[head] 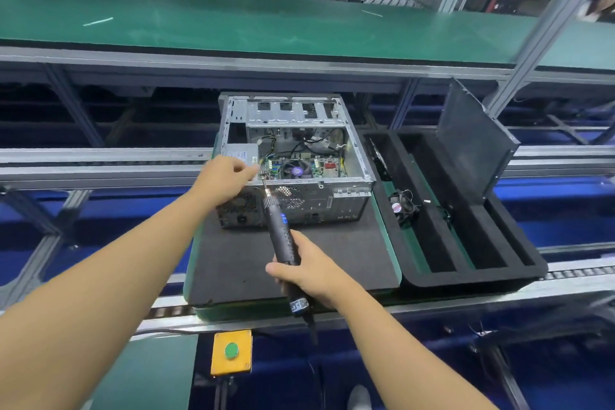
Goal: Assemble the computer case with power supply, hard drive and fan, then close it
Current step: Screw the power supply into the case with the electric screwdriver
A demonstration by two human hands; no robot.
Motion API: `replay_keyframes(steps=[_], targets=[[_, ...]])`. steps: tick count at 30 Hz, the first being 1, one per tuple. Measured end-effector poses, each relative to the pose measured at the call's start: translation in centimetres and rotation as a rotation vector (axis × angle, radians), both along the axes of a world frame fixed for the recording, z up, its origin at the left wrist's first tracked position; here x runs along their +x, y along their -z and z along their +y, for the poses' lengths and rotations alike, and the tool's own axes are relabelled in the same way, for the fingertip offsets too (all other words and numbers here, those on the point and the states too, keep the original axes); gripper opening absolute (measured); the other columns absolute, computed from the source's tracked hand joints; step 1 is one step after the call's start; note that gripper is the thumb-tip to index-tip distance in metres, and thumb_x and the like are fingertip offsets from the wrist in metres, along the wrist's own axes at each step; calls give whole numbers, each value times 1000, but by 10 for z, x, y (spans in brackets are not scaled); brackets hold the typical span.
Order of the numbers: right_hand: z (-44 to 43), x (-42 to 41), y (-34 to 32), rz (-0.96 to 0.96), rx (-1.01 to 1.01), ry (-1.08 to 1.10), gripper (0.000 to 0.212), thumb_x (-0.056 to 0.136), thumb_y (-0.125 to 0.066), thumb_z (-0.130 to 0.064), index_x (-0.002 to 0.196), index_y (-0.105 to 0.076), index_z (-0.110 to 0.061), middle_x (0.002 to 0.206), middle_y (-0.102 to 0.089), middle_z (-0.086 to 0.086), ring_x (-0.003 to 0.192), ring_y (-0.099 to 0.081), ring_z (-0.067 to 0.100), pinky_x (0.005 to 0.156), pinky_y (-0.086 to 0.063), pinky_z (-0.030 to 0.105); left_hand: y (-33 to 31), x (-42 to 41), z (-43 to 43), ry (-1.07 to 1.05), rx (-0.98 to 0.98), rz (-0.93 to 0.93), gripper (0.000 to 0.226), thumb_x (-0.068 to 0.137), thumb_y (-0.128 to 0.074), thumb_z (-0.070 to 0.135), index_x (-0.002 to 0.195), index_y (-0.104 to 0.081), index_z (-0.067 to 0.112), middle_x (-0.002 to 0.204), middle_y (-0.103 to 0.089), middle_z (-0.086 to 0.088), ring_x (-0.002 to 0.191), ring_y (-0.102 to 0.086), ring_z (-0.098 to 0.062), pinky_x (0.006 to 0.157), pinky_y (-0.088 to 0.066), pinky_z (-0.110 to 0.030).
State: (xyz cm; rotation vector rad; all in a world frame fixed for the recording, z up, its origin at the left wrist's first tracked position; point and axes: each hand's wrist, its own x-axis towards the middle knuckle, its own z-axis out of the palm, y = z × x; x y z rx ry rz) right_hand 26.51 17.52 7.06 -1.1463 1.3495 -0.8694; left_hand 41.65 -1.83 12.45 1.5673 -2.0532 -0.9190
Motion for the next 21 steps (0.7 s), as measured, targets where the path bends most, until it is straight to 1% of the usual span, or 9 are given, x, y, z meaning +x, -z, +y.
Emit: replay_keyframes(steps=[2, 4, 6, 8, 11, 14, 17, 19, 21], targets=[[-3, 6, 4, -27, 43, 18, 47, 82, -78, -29, 120, -50, -27, 90, -68, -2, 73, -66, 18, 72, -61, 39, 4, 2, -20, 13, -171, -101, 38, 98, -49, 38, 93, -68, 5, 90, -68, -12, 84, -59, -30, 70, -45, -35], [-3, 10, 9, -34, 77, 19, 48, 82, -77, -32, 121, -49, -26, 89, -69, -2, 71, -68, 20, 73, -61, 41, 12, -2, -38, 44, -270, -179, 34, 101, -45, 29, 116, -65, 6, 122, -61, -14, 110, -57, -34, 91, -45, -42], [-3, 14, 14, -40, 99, -2, 44, 83, -75, -34, 118, -49, -28, 84, -69, -5, 67, -70, 22, 70, -60, 38, 24, -7, -55, 77, -303, -267, 43, 102, -42, 29, 136, -52, 5, 147, -45, -15, 134, -43, -33, 108, -36, -45], [-2, 18, 18, -48, 117, -11, 42, 84, -74, -35, 117, -48, -29, 81, -69, -5, 66, -71, 23, 70, -60, 38, 35, -13, -65, 101, -287, -372, 51, 104, -36, 35, 147, -40, 9, 160, -28, -12, 146, -25, -29, 115, -26, -48], [-1, 24, 23, -63, 129, 2, 42, 85, -74, -34, 118, -49, -30, 82, -68, -4, 65, -69, 24, 71, -61, 39, 52, -18, -72, 148, -232, -542, 57, 104, -23, 44, 155, -23, 18, 166, -11, -4, 152, -8, -25, 118, -13, -49], [-2, 29, 27, -82, 129, 12, 42, 86, -74, -34, 120, -49, -32, 83, -68, -4, 64, -67, 22, 68, -59, 36, 57, -18, -78, 149, -257, -609, 58, 101, -19, 47, 156, -18, 28, 166, -9, 2, 150, -10, -26, 117, -15, -51], [-2, 34, 35, -100, 137, 30, 43, 84, -74, -36, 120, -49, -37, 85, -68, -6, 64, -66, 23, 67, -58, 35, 57, -20, -81, 126, -308, -626, 61, 96, -19, 50, 154, -22, 29, 162, -21, 2, 143, -18, -27, 111, -21, -52], [-2, 35, 41, -97, 138, 40, 40, 83, -74, -37, 115, -51, -40, 84, -67, -6, 62, -66, 23, 65, -57, 34, 58, -21, -80, 105, -350, -621, 62, 94, -19, 51, 151, -27, 27, 153, -34, 2, 137, -23, -28, 107, -25, -51], [-2, 35, 45, -91, 144, 54, 35, 83, -74, -38, 108, -52, -42, 82, -67, -6, 60, -66, 24, 64, -57, 34, 57, -22, -79, 104, -363, -623, 62, 93, -19, 52, 148, -30, 26, 147, -39, 1, 134, -24, -28, 105, -26, -51]])
